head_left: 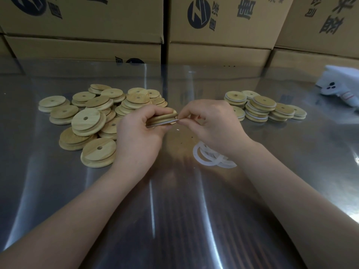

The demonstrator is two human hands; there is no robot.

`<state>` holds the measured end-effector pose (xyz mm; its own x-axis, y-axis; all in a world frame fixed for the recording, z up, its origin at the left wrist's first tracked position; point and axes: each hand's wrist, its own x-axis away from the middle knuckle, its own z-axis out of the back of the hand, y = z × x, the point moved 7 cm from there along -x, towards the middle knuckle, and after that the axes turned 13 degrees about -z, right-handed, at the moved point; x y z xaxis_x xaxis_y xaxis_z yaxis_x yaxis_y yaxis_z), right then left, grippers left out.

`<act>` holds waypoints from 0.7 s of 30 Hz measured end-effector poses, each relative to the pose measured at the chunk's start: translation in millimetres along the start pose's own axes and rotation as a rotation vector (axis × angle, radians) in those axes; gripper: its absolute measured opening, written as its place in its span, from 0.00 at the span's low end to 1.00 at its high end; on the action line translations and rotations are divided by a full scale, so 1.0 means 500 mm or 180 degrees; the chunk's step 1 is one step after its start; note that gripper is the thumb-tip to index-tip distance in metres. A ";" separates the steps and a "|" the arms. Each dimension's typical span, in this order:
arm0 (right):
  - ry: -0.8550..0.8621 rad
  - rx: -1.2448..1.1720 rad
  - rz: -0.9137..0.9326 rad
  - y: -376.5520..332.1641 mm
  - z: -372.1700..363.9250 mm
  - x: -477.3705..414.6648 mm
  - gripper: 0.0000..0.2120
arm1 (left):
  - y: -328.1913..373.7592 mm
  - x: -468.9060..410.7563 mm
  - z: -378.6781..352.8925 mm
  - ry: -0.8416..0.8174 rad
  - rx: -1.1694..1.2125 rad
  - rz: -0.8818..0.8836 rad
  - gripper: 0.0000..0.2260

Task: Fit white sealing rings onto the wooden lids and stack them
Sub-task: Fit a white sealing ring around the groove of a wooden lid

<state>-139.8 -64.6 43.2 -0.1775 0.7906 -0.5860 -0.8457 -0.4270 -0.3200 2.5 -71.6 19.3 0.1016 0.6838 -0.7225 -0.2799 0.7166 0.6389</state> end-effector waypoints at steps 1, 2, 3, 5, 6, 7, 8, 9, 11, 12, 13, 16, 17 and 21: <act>-0.0029 -0.0006 0.0008 0.001 -0.001 -0.001 0.04 | -0.001 0.001 0.000 -0.0004 0.0006 -0.0007 0.20; -0.0047 -0.0024 0.0018 0.001 -0.001 -0.001 0.04 | -0.001 0.001 -0.001 -0.0010 0.0010 -0.0012 0.20; -0.0055 -0.0045 0.0026 0.001 -0.001 -0.001 0.03 | -0.002 0.002 -0.002 -0.0017 0.0015 -0.0019 0.19; -0.0042 -0.0082 0.0047 0.001 0.001 -0.002 0.03 | -0.002 0.003 -0.003 -0.0026 0.0051 -0.0035 0.18; -0.0033 -0.0097 0.0061 0.001 0.002 -0.001 0.03 | -0.002 0.003 -0.003 -0.0028 0.0080 -0.0039 0.17; -0.0029 -0.0112 0.0072 0.000 0.003 -0.001 0.03 | -0.002 0.003 -0.002 -0.0029 0.0104 -0.0041 0.17; -0.0024 -0.0130 0.0079 -0.001 0.003 -0.001 0.02 | -0.002 0.003 -0.002 -0.0028 0.0127 -0.0037 0.17; -0.0016 -0.0154 0.0079 -0.002 0.003 -0.001 0.02 | -0.003 0.003 -0.002 -0.0028 0.0156 -0.0025 0.18; 0.0003 -0.0199 0.0077 -0.002 0.005 -0.001 0.02 | -0.005 0.004 -0.003 -0.0033 0.0218 0.0000 0.18; 0.0012 -0.0216 0.0076 -0.003 0.006 -0.001 0.02 | -0.005 0.004 -0.003 -0.0031 0.0235 0.0000 0.17; 0.0023 -0.0232 0.0079 -0.003 0.007 -0.001 0.02 | -0.006 0.004 -0.003 -0.0025 0.0252 0.0002 0.17; 0.0052 -0.0263 0.0130 -0.008 0.010 0.001 0.02 | -0.006 0.005 -0.003 -0.0028 0.0285 -0.0009 0.18; 0.0057 -0.0268 0.0147 -0.009 0.010 0.001 0.02 | -0.005 0.004 -0.003 -0.0032 0.0287 -0.0021 0.18; 0.0077 -0.0346 0.0083 -0.004 0.011 0.000 0.02 | -0.005 0.004 -0.003 -0.0034 0.0361 -0.0017 0.19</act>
<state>-140.7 -61.3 47.7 -0.1855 0.7683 -0.6126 -0.7812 -0.4935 -0.3824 2.0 -72.1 16.1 0.1131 0.6809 -0.7236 -0.1694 0.7308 0.6612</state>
